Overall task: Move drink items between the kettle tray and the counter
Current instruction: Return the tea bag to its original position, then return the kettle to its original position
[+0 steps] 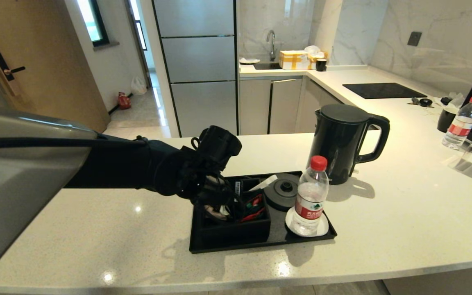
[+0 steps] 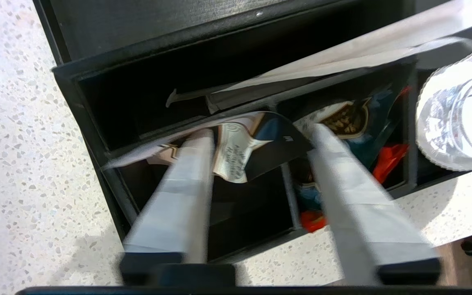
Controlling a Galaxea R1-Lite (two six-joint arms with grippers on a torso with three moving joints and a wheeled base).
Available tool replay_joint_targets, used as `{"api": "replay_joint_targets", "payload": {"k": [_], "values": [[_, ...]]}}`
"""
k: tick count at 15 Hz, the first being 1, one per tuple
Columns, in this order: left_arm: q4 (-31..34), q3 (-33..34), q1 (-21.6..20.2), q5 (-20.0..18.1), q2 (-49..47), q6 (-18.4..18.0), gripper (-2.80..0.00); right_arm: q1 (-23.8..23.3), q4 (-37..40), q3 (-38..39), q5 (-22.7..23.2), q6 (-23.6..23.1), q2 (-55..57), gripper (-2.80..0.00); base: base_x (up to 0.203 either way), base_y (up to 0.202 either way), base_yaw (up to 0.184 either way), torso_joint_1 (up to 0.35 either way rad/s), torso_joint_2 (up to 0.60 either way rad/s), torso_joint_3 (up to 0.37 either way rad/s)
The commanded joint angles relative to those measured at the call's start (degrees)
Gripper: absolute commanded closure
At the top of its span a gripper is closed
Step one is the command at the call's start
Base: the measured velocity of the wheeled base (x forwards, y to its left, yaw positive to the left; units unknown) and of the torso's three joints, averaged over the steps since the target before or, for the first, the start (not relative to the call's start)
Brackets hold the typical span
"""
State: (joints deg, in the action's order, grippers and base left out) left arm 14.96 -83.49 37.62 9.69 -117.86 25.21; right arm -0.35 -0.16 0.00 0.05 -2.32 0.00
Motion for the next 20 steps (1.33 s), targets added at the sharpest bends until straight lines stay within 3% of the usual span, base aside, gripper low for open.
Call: {"api": "replay_joint_targets", "payload": {"k": [1,16,20], "values": [[0.07,-0.18,0.00,0.06,0.26,0.19,-2.80,0.00,-0.02,0.09,0.04,-0.06,0.00,0.00,0.000,0.000,0.000,0.000,0.00,0.000],[-0.02,4.23,1.32,-0.29,7.28,0.72,-2.80,0.00,-0.02,0.09,0.04,-0.06,0.00,0.00,0.000,0.000,0.000,0.000,0.00,0.000],[0.39,6.51,1.22,-0.05,16.96,0.48,-2.80,0.00,-0.02,0.09,0.04,-0.06,0.00,0.00,0.000,0.000,0.000,0.000,0.00,0.000]]}}
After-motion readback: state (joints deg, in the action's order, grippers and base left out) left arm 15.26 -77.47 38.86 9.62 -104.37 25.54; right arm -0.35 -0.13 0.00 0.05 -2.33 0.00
